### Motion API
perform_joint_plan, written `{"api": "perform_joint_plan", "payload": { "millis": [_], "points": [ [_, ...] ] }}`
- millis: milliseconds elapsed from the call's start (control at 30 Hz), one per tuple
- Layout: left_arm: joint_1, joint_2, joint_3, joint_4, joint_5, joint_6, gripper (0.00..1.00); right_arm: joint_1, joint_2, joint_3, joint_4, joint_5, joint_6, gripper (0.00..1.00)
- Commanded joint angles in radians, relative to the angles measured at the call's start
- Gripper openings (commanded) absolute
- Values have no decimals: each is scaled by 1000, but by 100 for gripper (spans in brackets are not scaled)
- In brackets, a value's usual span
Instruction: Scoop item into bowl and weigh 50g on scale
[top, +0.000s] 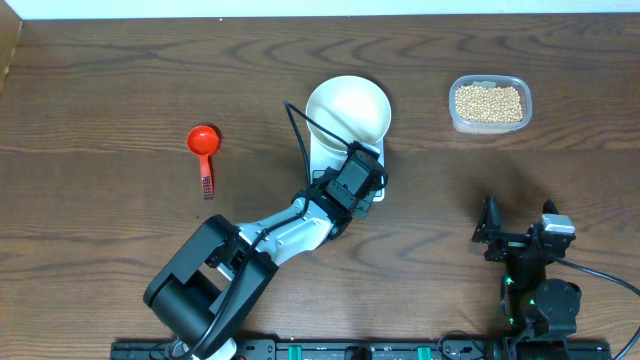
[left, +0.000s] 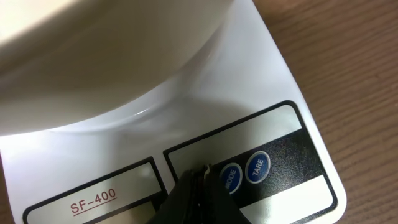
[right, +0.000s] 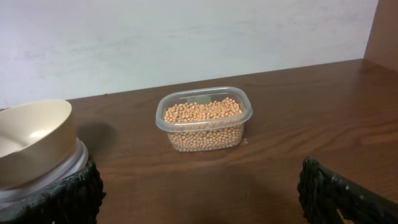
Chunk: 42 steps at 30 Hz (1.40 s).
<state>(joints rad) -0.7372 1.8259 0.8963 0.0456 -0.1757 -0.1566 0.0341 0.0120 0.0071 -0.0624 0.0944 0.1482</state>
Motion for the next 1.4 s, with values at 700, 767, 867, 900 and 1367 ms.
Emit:
{"api": "perform_joint_plan", "payload": {
  "millis": [700, 767, 867, 900, 1367],
  "points": [
    [24, 110, -75, -64, 58, 3, 8, 9, -7, -2, -2, 5, -8, 99],
    [23, 110, -75, -69, 71, 3, 7, 9, -7, -2, -2, 5, -8, 99],
    [23, 110, -75, -92, 71, 3, 7, 9, -7, -2, -2, 5, -8, 99],
    [23, 110, -75, -101, 71, 3, 7, 9, -7, -2, -2, 5, -8, 99],
    [18, 116, -75, -112, 72, 2, 7, 9, -7, -2, -2, 5, -8, 99]
  ]
}}
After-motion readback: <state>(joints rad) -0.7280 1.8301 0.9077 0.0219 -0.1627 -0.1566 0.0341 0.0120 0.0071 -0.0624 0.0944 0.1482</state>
